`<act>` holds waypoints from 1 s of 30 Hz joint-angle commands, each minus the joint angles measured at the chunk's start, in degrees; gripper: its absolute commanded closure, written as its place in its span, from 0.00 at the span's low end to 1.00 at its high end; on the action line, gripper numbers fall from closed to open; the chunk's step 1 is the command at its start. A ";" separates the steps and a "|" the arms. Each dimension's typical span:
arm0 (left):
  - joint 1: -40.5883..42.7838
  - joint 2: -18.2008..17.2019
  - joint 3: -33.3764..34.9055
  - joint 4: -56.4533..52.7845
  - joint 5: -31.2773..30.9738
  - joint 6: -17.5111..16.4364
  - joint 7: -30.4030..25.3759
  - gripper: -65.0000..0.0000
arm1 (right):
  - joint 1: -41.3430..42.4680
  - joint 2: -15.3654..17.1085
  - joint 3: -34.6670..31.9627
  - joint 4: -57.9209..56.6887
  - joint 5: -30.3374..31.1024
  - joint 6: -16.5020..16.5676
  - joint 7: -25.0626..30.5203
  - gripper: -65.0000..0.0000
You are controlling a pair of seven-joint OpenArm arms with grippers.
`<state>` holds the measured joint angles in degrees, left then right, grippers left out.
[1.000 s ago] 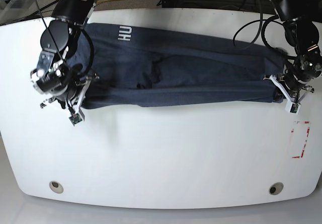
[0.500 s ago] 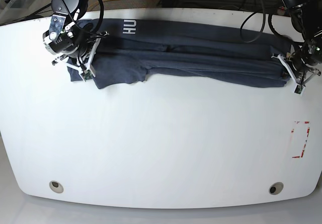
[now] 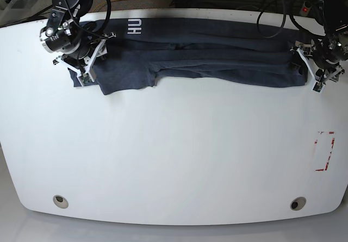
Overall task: Fold the T-shirt properly
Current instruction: 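Adjust the folded strip with both grippers, pulling it flat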
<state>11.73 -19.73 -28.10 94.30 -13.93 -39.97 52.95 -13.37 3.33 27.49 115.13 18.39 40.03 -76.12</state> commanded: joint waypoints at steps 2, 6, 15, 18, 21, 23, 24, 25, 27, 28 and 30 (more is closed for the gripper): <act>-0.25 -1.15 -0.34 6.31 -5.89 -0.03 -0.68 0.22 | 0.84 1.81 3.59 1.13 10.75 -0.03 0.56 0.53; -1.31 -0.89 -0.08 8.34 -8.79 -0.03 4.50 0.22 | 3.91 3.39 2.19 -0.63 14.88 -0.03 0.47 0.53; -2.19 2.10 3.61 3.85 -8.88 -0.03 7.49 0.22 | 15.26 3.66 -3.53 -11.26 5.39 -0.03 0.47 0.53; -0.08 2.10 5.02 3.41 -9.06 -0.03 7.49 0.22 | 18.86 3.66 -4.94 -15.75 1.87 -0.03 0.47 0.53; 0.98 2.19 4.40 3.24 -8.97 -0.03 7.32 0.22 | 21.06 3.48 -5.11 -19.53 -1.21 -0.03 0.64 0.53; 1.42 2.19 4.32 2.97 -8.97 -0.03 7.32 0.22 | 22.20 3.48 -5.11 -22.16 -3.23 -0.03 0.82 0.53; 1.59 2.19 4.32 2.53 -9.06 -0.03 7.32 0.22 | 22.64 3.39 -5.20 -23.40 -4.11 -0.03 0.91 0.53; 1.59 2.19 4.32 2.18 -9.06 -0.03 7.32 0.22 | 22.99 3.39 -5.20 -24.36 -4.46 -0.03 0.91 0.53; 1.59 2.19 3.97 0.95 -9.06 -0.03 7.14 0.22 | 23.34 3.39 -5.38 -26.21 -5.34 -0.03 1.61 0.53; 1.59 2.19 3.70 0.69 -9.06 -0.03 7.14 0.22 | 23.43 3.30 -5.38 -26.82 -5.43 -0.03 1.88 0.53; 1.59 2.19 3.44 0.34 -9.06 -0.03 7.14 0.22 | 23.70 3.30 -5.38 -28.05 -5.25 -0.03 1.88 0.53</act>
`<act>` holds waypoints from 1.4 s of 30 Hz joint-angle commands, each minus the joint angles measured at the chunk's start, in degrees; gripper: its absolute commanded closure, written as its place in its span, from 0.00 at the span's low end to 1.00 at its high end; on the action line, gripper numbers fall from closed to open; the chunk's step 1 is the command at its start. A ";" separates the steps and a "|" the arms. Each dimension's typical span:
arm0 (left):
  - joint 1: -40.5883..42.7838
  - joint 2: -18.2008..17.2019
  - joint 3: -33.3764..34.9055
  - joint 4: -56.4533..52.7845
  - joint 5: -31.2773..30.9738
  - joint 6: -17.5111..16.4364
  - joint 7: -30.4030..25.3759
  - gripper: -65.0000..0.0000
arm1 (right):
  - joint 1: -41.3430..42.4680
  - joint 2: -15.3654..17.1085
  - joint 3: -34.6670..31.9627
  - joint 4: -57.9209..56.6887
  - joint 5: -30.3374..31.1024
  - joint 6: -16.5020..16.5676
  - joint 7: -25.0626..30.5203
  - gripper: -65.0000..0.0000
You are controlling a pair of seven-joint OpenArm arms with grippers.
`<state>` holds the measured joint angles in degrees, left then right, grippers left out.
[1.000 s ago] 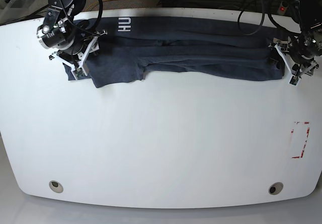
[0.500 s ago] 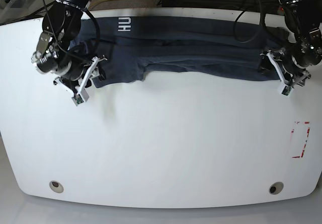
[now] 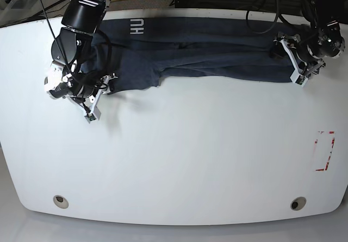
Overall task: Fold the T-shirt properly
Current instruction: 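Adjust the folded strip with both grippers, pulling it flat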
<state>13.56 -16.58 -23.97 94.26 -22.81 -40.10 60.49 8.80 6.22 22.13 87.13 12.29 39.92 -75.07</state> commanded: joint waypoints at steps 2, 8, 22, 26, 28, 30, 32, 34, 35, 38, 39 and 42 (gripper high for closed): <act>-0.24 -0.96 -0.87 0.38 -0.18 0.10 -0.40 0.22 | 1.27 0.16 -0.02 -0.85 1.20 0.08 0.83 0.53; -0.24 -0.96 -0.78 0.20 -0.09 0.10 -0.40 0.22 | 1.00 -2.13 -0.02 -1.81 1.20 0.08 2.41 0.56; -0.33 -0.96 -0.52 0.03 0.08 0.10 -0.40 0.22 | -3.04 -3.54 0.42 11.02 1.29 0.08 4.08 1.00; -0.33 -0.96 -0.52 0.03 1.84 0.10 -0.40 0.22 | -6.73 -3.45 0.51 20.16 1.29 0.08 -0.32 1.00; -0.33 -0.96 -0.43 0.03 3.77 0.10 -0.40 0.22 | -9.81 -3.45 0.51 24.82 1.29 0.08 -0.84 1.00; -0.33 -0.87 -0.25 0.03 4.65 0.10 -0.40 0.22 | -12.62 -3.45 0.51 27.37 1.29 0.08 -0.84 1.00; -0.33 -0.87 0.63 0.03 4.83 0.10 -0.40 0.22 | -14.82 -3.45 0.51 27.90 1.29 0.08 -0.84 1.00; -0.33 -0.96 0.89 0.03 5.01 0.10 -0.40 0.22 | -16.75 -3.45 0.60 27.64 1.20 0.08 -0.67 1.00; -0.33 -0.96 0.89 0.03 5.01 0.10 -0.40 0.22 | -17.54 -3.45 1.21 27.55 1.11 0.08 -0.49 1.00; -0.33 -0.96 0.89 0.03 5.09 0.10 -1.19 0.22 | -19.65 -3.89 3.76 27.55 1.20 0.08 0.65 1.00; -0.33 -0.96 1.24 0.03 5.09 0.10 -2.07 0.22 | -20.45 -3.89 4.29 27.55 1.29 0.08 1.35 1.00; -0.33 -1.05 2.12 0.03 5.18 0.10 -3.83 0.22 | -22.20 -3.89 4.38 27.55 0.67 0.08 3.81 0.89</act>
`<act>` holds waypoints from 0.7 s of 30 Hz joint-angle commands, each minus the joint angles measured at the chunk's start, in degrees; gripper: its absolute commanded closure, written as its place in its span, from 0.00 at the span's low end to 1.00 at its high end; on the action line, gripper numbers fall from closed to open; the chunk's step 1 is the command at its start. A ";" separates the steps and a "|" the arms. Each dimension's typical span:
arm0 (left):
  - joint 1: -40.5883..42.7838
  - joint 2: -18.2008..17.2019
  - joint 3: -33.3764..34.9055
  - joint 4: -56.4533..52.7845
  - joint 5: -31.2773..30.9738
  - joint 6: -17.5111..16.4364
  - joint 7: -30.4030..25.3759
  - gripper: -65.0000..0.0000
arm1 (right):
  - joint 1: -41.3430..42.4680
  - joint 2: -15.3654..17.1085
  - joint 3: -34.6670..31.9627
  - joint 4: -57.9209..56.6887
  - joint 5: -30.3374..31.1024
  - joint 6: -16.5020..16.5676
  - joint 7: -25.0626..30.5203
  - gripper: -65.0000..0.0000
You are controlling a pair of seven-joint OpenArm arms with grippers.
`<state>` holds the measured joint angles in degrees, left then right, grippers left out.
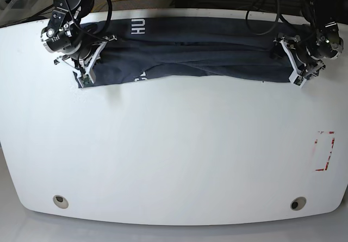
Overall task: Fold the T-shirt properly
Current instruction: 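Adjust the folded strip with both grippers, pulling it flat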
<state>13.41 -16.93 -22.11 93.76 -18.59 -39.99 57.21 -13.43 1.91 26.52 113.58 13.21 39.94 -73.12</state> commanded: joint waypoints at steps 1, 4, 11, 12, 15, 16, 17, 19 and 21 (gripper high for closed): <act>-0.18 -0.79 0.61 0.53 0.96 -0.01 -0.90 0.22 | -0.59 0.59 -0.02 1.10 -0.33 0.06 3.01 0.79; -0.18 -0.70 0.97 0.53 0.96 -0.01 -0.99 0.22 | -1.91 0.77 0.16 1.10 -0.16 0.06 4.86 0.48; -0.18 -0.61 0.97 0.53 0.79 -0.01 -0.90 0.22 | -4.28 1.03 4.03 2.77 10.39 0.06 4.68 0.26; -0.18 -0.61 0.97 0.53 0.79 -0.01 -0.90 0.22 | -4.81 1.47 4.03 2.77 12.41 0.06 4.68 0.26; -0.18 -0.61 0.97 0.53 0.88 -0.01 -0.99 0.22 | -6.92 3.23 3.67 2.07 23.14 0.06 4.68 0.26; -0.18 -0.61 0.97 0.53 0.88 -0.01 -0.99 0.22 | -7.54 3.58 2.71 1.19 26.13 0.06 4.68 0.26; -0.18 -0.61 0.97 0.53 0.88 -0.01 -0.99 0.22 | -7.71 3.85 1.56 0.22 28.06 0.06 4.68 0.26; -0.18 -0.61 0.97 0.53 0.88 -0.01 -0.99 0.22 | -7.71 4.20 -0.46 -2.50 29.03 0.06 4.68 0.26; -0.18 -0.61 0.97 0.53 0.88 -0.01 -0.99 0.22 | -7.36 4.29 -1.95 -6.81 28.33 0.06 5.12 0.26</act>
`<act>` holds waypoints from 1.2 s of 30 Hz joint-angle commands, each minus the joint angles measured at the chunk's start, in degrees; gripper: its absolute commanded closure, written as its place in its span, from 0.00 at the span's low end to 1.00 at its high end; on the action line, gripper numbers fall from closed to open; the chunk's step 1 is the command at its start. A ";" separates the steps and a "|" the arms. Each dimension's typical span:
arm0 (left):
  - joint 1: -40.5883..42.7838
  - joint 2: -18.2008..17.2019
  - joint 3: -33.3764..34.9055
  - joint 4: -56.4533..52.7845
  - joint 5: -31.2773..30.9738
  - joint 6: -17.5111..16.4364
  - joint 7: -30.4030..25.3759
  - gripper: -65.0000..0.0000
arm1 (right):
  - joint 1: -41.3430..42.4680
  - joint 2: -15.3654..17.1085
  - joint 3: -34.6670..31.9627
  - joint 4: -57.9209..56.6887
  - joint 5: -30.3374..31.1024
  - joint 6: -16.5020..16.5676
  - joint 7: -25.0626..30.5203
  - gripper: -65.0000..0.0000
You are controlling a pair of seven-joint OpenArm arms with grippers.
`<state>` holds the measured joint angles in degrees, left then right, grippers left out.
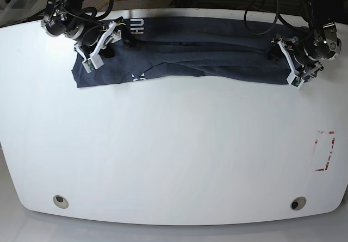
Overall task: Fold the T-shirt properly
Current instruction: 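Adjust the folded strip with both grippers, pulling it flat, then release with the left gripper and move it to the strip's end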
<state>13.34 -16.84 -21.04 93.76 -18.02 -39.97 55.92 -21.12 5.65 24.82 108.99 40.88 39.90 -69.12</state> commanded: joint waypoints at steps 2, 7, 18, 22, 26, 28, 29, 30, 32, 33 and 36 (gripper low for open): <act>-0.11 -0.70 -0.11 0.53 0.31 -0.03 0.21 0.22 | 1.83 0.46 -0.69 -6.62 -1.45 0.10 1.21 0.26; -2.57 -0.70 -0.02 -1.84 0.31 -0.03 0.21 0.22 | 4.73 0.72 -0.95 -14.09 -8.66 0.10 7.28 0.26; -16.90 -2.46 2.18 -18.72 0.04 -0.03 0.12 0.22 | 15.63 0.90 0.81 -22.26 -23.70 0.10 14.84 0.26; -19.98 -3.16 3.15 -16.00 -1.45 -0.03 1.09 0.22 | 17.65 0.81 0.81 -22.09 -24.40 0.10 14.75 0.26; -20.16 -3.77 1.65 -10.11 -8.40 -0.03 2.94 0.22 | 18.62 0.81 0.63 -22.09 -24.58 0.10 14.75 0.26; -19.54 -4.92 -0.63 -7.73 -12.26 -0.03 4.17 0.21 | 18.62 0.81 0.54 -22.09 -24.40 0.10 14.75 0.26; -18.75 -5.36 -1.69 -7.65 -14.29 -0.03 4.61 0.21 | 18.62 0.72 0.54 -22.09 -24.40 0.10 14.75 0.26; -18.31 -5.53 -2.48 -7.73 -16.31 -0.03 5.05 0.21 | 18.62 0.64 0.54 -22.09 -24.40 0.10 14.75 0.26; -17.61 -5.62 -3.80 -7.82 -19.39 -0.03 5.75 0.17 | 18.53 0.55 0.54 -22.09 -24.40 0.10 14.75 0.26; -16.99 -5.62 -4.24 -7.82 -20.09 -0.03 6.19 0.14 | 18.53 0.55 0.54 -22.09 -24.40 0.10 14.75 0.26; -14.88 -5.71 -4.33 -7.82 -19.83 -0.03 6.89 0.13 | 18.44 0.55 0.54 -22.09 -24.40 0.10 14.75 0.26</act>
<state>-1.15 -21.82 -25.30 85.12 -36.67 -39.92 63.81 -2.70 5.69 25.21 86.78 17.98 40.51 -52.56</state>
